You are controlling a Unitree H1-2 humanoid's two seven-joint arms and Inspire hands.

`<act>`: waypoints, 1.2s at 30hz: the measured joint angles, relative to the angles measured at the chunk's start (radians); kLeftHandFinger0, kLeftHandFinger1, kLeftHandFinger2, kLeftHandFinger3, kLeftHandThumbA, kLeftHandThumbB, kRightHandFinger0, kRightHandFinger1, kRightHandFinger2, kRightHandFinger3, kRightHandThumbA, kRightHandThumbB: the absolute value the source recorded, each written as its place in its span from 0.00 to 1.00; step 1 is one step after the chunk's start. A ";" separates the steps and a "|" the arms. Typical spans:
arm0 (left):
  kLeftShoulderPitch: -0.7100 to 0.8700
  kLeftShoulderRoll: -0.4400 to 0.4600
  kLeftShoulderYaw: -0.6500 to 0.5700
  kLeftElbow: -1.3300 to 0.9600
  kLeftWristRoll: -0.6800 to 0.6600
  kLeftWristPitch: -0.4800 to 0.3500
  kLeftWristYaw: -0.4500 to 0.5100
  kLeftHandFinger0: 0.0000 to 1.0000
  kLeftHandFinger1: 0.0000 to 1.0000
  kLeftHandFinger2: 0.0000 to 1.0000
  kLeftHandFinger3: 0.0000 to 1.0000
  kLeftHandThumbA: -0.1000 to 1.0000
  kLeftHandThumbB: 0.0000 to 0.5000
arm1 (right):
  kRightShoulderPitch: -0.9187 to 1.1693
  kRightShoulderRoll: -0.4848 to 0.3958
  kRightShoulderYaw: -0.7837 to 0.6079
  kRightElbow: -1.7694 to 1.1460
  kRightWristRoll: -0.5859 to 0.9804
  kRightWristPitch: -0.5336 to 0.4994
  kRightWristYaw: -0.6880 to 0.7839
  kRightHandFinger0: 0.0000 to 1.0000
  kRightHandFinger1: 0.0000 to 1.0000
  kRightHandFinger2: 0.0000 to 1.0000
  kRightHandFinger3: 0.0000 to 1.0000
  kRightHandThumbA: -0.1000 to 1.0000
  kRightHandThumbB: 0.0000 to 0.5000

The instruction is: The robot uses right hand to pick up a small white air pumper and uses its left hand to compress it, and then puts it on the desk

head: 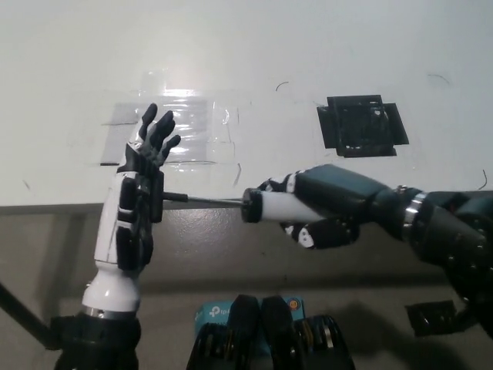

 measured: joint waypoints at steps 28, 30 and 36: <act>0.005 -0.033 -0.075 0.081 0.199 0.086 0.023 1.00 1.00 1.00 1.00 1.00 0.41 | -0.103 0.050 0.060 0.120 -0.102 0.050 0.014 0.00 0.47 0.80 0.72 0.00 0.27; 0.016 -0.032 -0.076 0.077 0.201 0.091 0.021 1.00 1.00 1.00 1.00 1.00 0.37 | -0.095 0.050 0.059 0.119 -0.104 0.048 0.013 0.00 0.46 0.76 0.81 0.00 0.21; 0.058 -0.002 -0.011 0.043 0.164 0.099 0.017 1.00 1.00 1.00 1.00 1.00 0.21 | -0.048 0.032 0.029 0.069 -0.106 0.049 0.011 0.02 0.47 0.74 0.88 0.00 0.19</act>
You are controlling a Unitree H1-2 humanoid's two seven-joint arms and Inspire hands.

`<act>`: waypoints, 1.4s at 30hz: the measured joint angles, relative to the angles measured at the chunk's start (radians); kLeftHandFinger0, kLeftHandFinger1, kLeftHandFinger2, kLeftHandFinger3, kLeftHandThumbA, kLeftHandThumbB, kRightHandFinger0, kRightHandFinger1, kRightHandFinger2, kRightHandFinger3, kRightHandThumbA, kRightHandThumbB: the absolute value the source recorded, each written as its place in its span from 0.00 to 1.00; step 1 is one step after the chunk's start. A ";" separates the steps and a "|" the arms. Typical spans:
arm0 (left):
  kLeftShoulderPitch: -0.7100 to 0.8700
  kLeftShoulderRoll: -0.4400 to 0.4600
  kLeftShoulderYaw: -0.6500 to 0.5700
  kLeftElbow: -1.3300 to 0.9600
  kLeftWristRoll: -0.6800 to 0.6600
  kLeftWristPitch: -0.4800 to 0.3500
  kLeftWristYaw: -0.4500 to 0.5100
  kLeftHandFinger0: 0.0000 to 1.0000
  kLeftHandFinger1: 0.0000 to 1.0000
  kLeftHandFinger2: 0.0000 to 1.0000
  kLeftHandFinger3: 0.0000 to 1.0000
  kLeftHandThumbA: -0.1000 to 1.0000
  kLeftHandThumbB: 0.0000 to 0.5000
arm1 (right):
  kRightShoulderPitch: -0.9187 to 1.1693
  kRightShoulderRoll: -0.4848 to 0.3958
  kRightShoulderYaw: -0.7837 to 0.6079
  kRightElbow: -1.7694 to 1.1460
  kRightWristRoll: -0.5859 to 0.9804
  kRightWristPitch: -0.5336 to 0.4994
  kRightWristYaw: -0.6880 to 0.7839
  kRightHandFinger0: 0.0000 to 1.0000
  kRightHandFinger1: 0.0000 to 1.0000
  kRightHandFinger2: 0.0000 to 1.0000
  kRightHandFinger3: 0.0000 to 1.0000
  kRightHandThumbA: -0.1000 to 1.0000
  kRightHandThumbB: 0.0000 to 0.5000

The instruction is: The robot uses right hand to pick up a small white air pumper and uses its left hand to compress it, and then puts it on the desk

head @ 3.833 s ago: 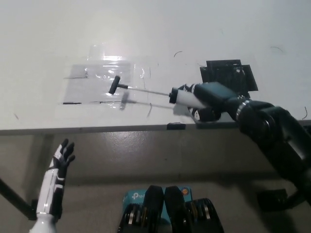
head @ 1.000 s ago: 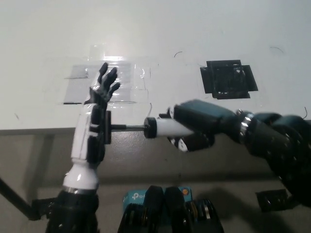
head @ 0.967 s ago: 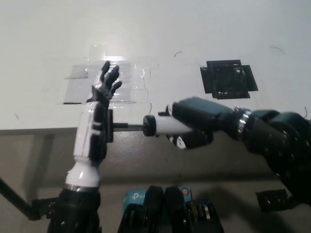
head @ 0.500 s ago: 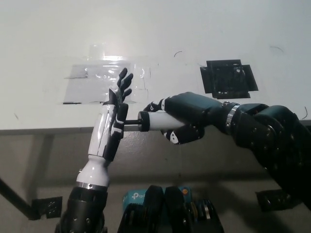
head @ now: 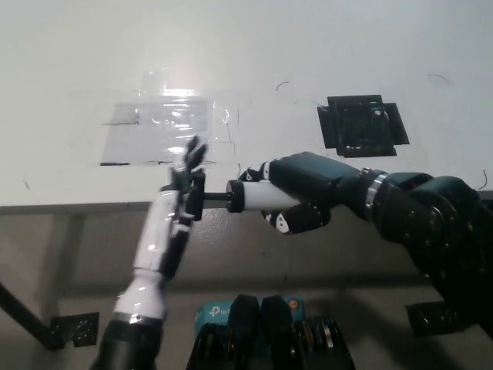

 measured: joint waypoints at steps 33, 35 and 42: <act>0.461 0.125 0.228 -0.090 -0.273 -0.177 -0.034 1.00 1.00 1.00 1.00 1.00 0.01 | -0.219 -0.007 -0.087 0.625 -0.084 -0.051 -0.213 0.01 0.47 0.77 0.91 0.00 0.31; 0.462 0.125 0.227 -0.078 -0.272 -0.186 -0.037 1.00 1.00 1.00 1.00 1.00 0.00 | -0.253 0.004 -0.080 0.701 -0.093 -0.070 -0.248 0.01 0.47 0.77 0.89 0.00 0.33; 0.466 0.136 0.223 -0.050 -0.272 -0.215 -0.046 1.00 1.00 1.00 1.00 1.00 0.05 | -0.289 0.028 -0.061 0.857 -0.117 -0.149 -0.361 0.16 0.51 0.76 0.76 0.06 0.49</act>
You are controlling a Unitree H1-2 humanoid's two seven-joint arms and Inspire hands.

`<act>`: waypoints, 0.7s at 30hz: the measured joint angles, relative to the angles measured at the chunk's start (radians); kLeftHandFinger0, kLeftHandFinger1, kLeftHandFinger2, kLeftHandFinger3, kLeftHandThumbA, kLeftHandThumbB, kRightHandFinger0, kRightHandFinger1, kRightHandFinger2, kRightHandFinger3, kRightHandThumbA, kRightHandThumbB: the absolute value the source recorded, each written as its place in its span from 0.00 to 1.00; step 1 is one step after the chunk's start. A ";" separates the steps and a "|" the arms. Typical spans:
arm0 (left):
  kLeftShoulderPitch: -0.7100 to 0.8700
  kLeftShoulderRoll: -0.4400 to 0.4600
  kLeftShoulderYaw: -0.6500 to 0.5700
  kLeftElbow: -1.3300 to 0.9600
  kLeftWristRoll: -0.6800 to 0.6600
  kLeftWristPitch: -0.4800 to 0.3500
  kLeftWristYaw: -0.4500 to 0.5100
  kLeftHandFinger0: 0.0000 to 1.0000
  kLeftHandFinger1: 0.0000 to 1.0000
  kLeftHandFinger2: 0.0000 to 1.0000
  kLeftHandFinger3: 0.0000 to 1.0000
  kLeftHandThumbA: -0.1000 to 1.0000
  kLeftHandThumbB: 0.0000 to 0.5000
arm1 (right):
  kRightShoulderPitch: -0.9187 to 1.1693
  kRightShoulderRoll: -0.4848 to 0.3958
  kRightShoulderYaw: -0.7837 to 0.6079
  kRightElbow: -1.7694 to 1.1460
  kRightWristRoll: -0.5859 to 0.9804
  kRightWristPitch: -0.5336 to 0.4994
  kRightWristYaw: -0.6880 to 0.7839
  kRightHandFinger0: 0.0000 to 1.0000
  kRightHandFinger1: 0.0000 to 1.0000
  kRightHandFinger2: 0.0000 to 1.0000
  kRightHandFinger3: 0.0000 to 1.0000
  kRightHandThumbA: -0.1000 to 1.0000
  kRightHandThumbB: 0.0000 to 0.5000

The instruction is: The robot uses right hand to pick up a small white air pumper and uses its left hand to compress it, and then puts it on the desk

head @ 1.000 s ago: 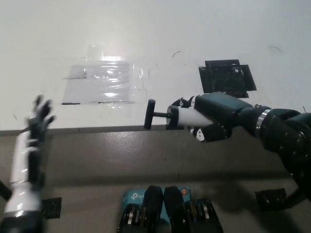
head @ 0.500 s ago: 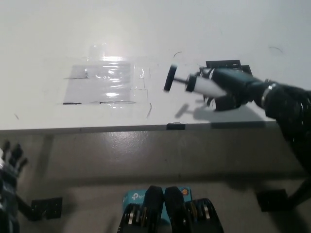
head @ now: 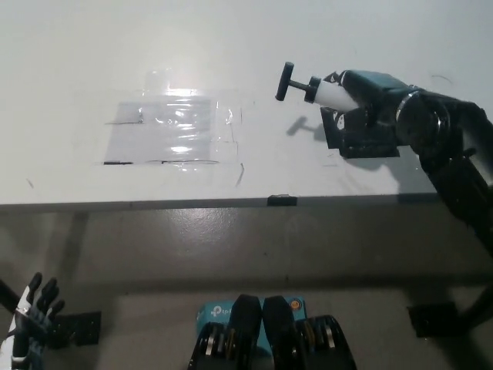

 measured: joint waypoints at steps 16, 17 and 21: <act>0.002 0.022 0.014 0.000 -0.013 -0.018 -0.003 1.00 1.00 1.00 1.00 1.00 0.12 | -0.013 -0.005 0.134 0.104 -0.026 -0.065 0.030 1.00 1.00 1.00 1.00 0.80 1.00; 0.004 0.023 0.016 0.000 -0.015 -0.020 -0.003 1.00 1.00 1.00 1.00 1.00 0.14 | -0.012 -0.007 0.136 0.104 -0.027 -0.065 0.033 1.00 1.00 1.00 1.00 0.81 1.00; 0.010 0.029 0.022 0.000 -0.022 -0.026 -0.003 1.00 1.00 1.00 1.00 1.00 0.18 | -0.007 -0.017 0.136 0.092 -0.031 -0.065 0.043 1.00 1.00 1.00 1.00 0.86 0.97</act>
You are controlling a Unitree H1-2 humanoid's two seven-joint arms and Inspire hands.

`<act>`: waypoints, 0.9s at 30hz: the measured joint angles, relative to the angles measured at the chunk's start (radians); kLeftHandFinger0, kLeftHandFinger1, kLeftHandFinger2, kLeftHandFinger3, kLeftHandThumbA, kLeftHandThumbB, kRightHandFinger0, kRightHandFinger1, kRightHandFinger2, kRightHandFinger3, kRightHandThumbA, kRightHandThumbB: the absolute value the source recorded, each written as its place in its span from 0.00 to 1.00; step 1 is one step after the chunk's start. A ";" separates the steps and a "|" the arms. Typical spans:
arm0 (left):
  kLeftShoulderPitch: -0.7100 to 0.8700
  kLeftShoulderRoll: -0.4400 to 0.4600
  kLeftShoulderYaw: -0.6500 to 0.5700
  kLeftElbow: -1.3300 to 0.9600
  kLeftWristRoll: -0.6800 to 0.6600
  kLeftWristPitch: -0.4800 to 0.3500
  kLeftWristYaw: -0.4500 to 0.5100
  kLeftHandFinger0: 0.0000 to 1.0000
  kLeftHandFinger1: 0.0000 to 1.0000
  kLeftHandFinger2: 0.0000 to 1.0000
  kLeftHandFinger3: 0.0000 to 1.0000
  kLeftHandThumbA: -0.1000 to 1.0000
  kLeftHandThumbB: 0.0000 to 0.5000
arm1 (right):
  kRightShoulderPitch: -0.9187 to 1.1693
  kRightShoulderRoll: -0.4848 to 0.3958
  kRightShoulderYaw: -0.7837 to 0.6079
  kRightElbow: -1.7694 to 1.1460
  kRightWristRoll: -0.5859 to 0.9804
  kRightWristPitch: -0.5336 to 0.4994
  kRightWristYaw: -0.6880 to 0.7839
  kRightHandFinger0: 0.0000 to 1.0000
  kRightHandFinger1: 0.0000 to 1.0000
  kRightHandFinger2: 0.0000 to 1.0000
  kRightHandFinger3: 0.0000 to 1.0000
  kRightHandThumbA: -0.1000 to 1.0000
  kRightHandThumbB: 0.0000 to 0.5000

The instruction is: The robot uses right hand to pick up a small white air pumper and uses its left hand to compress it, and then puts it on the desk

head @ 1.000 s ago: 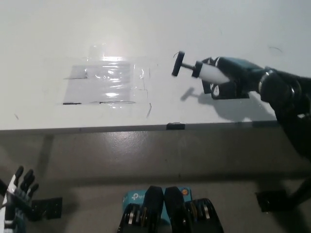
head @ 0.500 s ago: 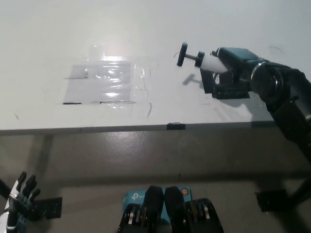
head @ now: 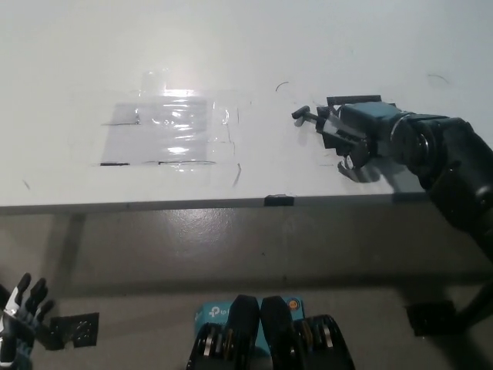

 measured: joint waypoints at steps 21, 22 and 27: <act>-0.174 0.000 -0.073 0.055 0.000 0.003 -0.001 1.00 1.00 1.00 1.00 1.00 0.29 | 0.272 -0.087 -0.443 -0.719 0.187 -0.011 -0.014 1.00 1.00 1.00 1.00 1.00 0.68; -0.187 -0.001 -0.077 0.063 0.000 0.005 -0.002 1.00 1.00 1.00 1.00 1.00 0.29 | 0.298 -0.084 -0.463 -0.764 0.201 -0.009 -0.015 1.00 1.00 1.00 1.00 1.00 0.68; -0.243 -0.002 -0.101 0.105 0.002 0.009 -0.006 1.00 1.00 1.00 1.00 1.00 0.25 | 0.447 -0.021 -0.566 -0.965 0.277 -0.003 -0.032 1.00 1.00 1.00 1.00 1.00 0.49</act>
